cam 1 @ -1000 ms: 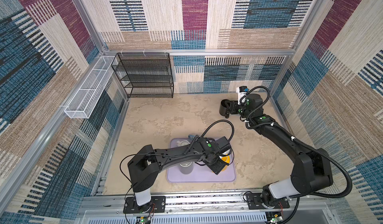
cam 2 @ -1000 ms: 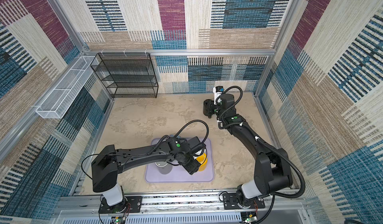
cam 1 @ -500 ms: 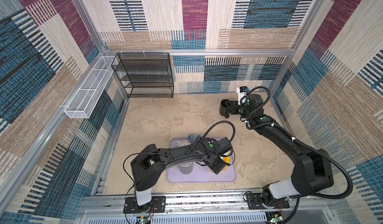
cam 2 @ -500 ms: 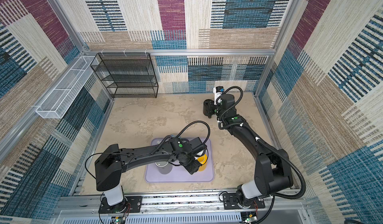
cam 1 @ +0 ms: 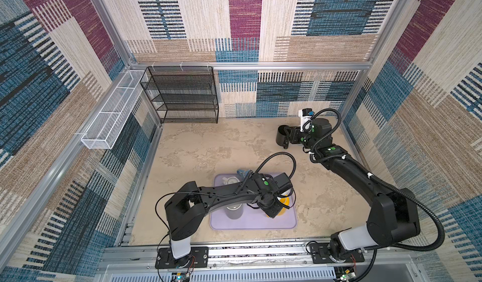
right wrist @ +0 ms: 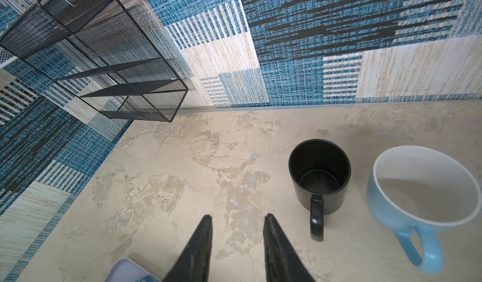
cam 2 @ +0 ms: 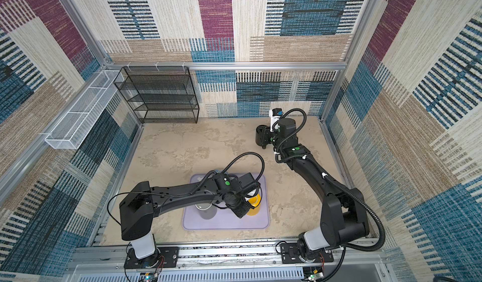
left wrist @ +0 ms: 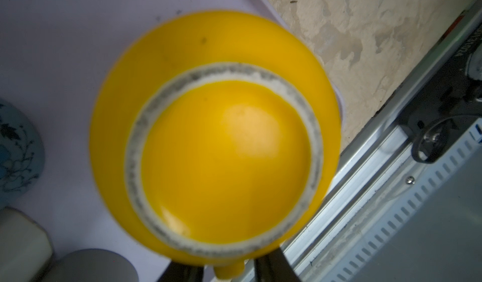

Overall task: Turn the mug right side up
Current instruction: Pick up the mug from the tray.

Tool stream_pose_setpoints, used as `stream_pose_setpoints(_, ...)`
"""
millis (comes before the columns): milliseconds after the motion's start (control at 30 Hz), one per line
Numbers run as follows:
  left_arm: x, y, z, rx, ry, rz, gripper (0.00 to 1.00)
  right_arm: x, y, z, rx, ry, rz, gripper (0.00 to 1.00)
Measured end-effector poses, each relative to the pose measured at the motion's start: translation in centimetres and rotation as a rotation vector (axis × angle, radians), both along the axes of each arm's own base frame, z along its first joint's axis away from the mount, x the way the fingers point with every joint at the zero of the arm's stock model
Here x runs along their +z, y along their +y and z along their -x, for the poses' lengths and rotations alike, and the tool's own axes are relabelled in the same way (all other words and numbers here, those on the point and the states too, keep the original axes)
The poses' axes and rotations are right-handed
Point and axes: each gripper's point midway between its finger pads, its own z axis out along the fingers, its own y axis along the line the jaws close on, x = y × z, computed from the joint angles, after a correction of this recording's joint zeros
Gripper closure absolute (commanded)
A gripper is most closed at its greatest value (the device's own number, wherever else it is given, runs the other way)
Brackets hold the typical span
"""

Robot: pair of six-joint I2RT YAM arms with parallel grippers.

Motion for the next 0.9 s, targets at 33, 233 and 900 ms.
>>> stream_pose_setpoints(33,0.0,0.0,0.0,0.000,0.000,-0.001,0.70,0.0,0.0,0.0,0.000,0.000,0.000,0.64)
stream_pose_setpoints(233,-0.3,0.0,0.0,0.001,0.001,-0.007,0.75,0.2,0.0,0.1,0.000,-0.003,-0.001,0.64)
stream_pose_setpoints(900,-0.6,0.1,-1.0,0.010,-0.047,-0.041,0.98,0.1,-0.2,0.1,-0.008,-0.002,0.005,0.65)
